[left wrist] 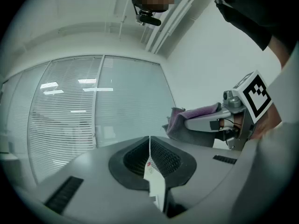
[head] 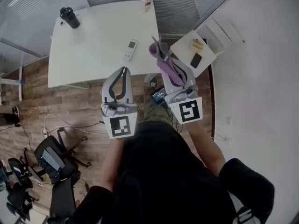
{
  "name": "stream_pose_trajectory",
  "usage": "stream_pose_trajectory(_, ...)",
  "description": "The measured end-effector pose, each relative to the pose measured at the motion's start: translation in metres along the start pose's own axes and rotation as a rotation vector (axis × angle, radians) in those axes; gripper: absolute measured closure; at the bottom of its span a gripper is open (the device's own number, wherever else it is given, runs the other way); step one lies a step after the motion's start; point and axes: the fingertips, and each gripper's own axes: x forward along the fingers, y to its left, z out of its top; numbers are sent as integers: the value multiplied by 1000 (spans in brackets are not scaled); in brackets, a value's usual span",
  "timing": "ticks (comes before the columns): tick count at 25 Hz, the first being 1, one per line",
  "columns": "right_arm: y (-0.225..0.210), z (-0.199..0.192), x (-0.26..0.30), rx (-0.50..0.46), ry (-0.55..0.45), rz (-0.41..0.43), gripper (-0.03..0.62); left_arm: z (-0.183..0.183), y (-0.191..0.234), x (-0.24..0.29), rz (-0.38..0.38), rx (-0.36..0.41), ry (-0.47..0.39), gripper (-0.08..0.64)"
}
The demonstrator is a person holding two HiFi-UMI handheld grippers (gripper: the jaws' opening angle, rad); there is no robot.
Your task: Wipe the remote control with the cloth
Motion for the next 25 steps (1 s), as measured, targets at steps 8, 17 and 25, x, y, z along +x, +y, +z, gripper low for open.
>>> stream_pose_trajectory(8, -15, -10, 12, 29, -14, 20, 540, -10, 6, 14, 22, 32, 1, 554)
stream_pose_trajectory(17, -31, -28, 43, 43, 10, 47, 540, -40, 15, 32, 31, 43, 91, 549)
stream_pose_trajectory(25, -31, -47, 69, 43, 41, 90, 540, -74, 21, 48, 30, 28, 152, 505)
